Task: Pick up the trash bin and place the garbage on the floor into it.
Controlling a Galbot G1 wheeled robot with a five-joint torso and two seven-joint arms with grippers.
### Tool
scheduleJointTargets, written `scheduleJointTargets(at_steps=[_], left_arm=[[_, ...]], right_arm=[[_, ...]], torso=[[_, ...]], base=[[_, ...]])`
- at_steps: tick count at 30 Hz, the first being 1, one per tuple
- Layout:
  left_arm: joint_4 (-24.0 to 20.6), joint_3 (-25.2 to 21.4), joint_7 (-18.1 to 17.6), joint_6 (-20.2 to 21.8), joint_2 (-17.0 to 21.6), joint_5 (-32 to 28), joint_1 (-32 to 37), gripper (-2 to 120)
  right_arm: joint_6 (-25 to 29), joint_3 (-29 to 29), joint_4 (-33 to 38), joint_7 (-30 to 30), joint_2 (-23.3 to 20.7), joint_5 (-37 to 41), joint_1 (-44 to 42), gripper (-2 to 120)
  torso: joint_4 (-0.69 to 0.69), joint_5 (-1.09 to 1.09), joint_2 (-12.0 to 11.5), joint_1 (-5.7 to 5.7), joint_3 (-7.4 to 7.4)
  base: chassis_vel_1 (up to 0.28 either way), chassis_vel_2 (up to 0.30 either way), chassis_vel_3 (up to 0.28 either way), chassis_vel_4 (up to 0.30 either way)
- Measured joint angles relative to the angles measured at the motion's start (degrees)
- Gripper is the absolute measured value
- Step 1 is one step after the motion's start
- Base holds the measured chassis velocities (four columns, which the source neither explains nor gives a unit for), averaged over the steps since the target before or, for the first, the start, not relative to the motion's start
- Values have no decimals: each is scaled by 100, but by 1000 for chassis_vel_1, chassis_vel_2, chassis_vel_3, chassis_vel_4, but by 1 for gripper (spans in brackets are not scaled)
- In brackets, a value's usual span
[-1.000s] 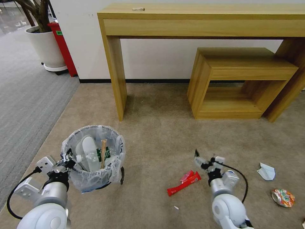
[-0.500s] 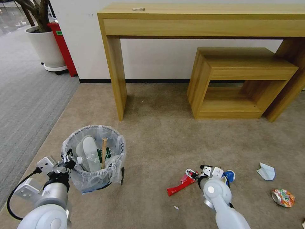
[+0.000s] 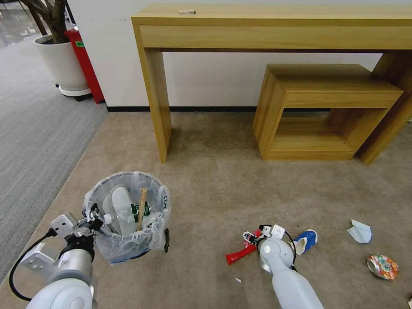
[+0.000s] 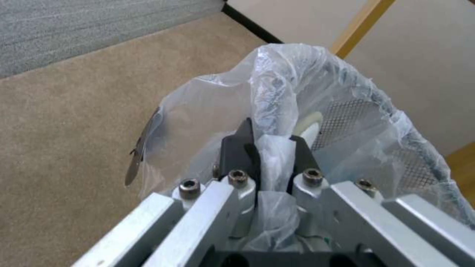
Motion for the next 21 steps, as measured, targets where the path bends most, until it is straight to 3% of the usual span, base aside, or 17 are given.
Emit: scheduleJointTargets(at_steps=[7, 10, 14, 17, 21], left_arm=[[35, 36, 3, -1, -23, -2, -28, 3], [63, 39, 3, 0, -24, -7, -42, 3], [69, 39, 4, 1, -22, -11, -52, 3], [80, 36, 6, 7, -16, -15, -62, 3], [84, 30, 6, 12, -8, -18, -64, 3]], right_arm=[[50, -31, -162, -140, -36, -253, 29, 58], [118, -30, -211, -256, -65, -459, -18, 41], [157, -21, -211, -285, -82, -512, -52, 32], [215, -10, -176, -319, -95, -586, -109, 16], [256, -9, -116, -333, -109, -597, -154, 5]], torso=[[-1, 0, 0, 0, 0], [-1, 0, 0, 0, -1], [-1, 0, 0, 0, -1], [0, 0, 0, 0, 0], [0, 1, 0, 0, -1]], base=[[0, 0, 0, 0], [0, 0, 0, 0], [0, 0, 0, 0], [0, 0, 0, 0], [0, 0, 0, 0]])
